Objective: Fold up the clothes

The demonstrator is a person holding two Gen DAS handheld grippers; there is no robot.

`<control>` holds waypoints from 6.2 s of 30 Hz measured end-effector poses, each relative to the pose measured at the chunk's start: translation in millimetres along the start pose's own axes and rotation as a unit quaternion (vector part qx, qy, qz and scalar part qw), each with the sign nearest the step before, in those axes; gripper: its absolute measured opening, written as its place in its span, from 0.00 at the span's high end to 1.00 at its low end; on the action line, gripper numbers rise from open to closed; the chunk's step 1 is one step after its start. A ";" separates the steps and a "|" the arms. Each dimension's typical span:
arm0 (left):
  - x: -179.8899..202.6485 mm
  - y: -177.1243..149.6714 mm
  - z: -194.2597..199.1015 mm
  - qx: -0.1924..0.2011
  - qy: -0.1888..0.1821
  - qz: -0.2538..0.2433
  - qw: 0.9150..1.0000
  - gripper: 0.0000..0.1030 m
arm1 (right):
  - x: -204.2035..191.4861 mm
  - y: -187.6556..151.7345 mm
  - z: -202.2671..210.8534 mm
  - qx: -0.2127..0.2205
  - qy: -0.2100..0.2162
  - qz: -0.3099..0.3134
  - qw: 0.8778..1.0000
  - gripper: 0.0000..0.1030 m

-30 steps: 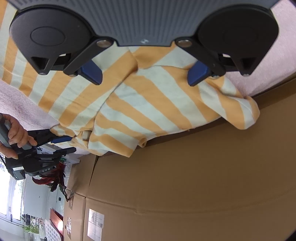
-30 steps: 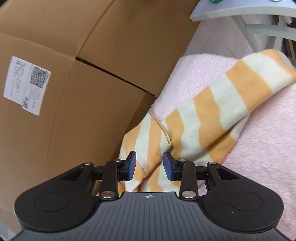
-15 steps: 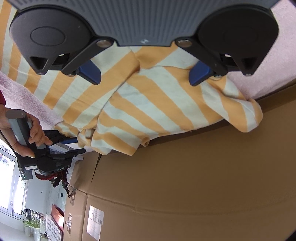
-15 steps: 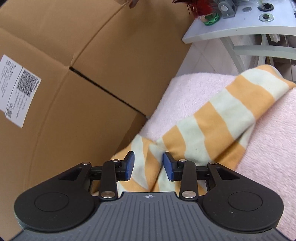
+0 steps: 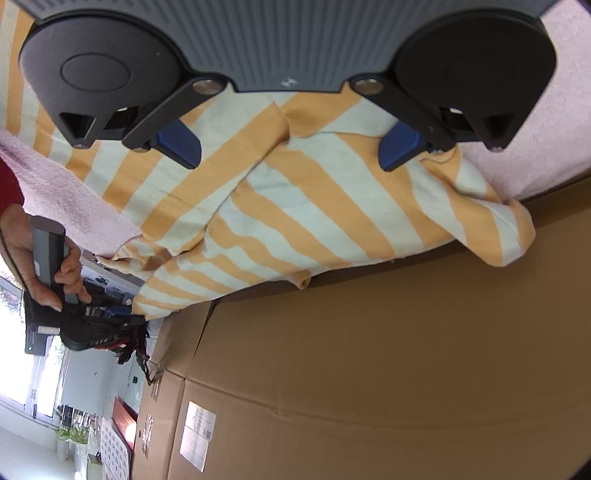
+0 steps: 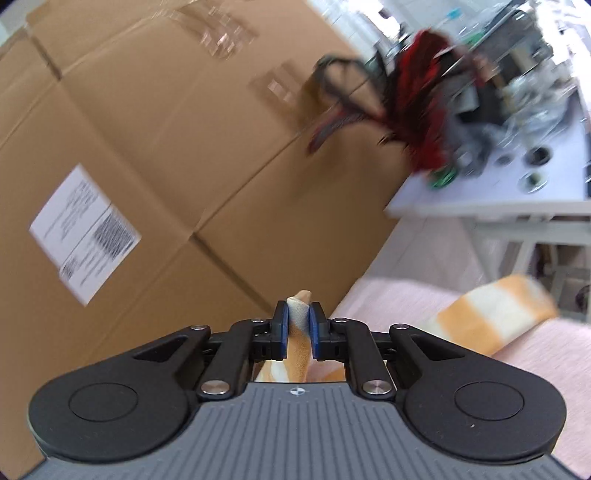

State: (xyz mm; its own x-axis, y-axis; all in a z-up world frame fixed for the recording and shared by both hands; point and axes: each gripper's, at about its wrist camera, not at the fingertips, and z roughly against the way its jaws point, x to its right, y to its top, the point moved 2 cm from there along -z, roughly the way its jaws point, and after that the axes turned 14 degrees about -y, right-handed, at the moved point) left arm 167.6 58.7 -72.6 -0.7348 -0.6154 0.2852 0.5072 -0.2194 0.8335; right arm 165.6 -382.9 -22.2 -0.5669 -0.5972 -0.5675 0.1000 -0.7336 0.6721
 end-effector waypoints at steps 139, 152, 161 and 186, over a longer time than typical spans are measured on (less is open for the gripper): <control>-34.5 -2.8 64.3 0.122 0.015 0.132 0.984 0.39 | -150.2 -111.0 201.2 -0.450 0.549 -0.008 0.704 0.85; -9.2 -25.9 82.7 0.126 0.017 0.129 0.983 0.38 | -101.3 -131.7 207.8 -0.471 0.533 -0.039 0.702 0.84; 4.2 -36.3 82.5 0.115 0.030 0.107 0.987 0.36 | -70.6 -147.0 202.3 -0.486 0.500 -0.058 0.714 0.84; 26.0 -51.9 104.4 0.140 0.067 0.072 0.985 0.21 | -23.3 -158.5 199.0 -0.501 0.488 -0.026 0.714 0.82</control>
State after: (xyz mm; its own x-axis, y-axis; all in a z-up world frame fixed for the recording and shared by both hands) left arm 75.1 133.1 -59.0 -0.5892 -0.7233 0.3602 0.4442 0.0825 0.8921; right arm 0.2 -188.2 -20.8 0.2009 -0.1441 -0.9690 0.9115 -0.3348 0.2388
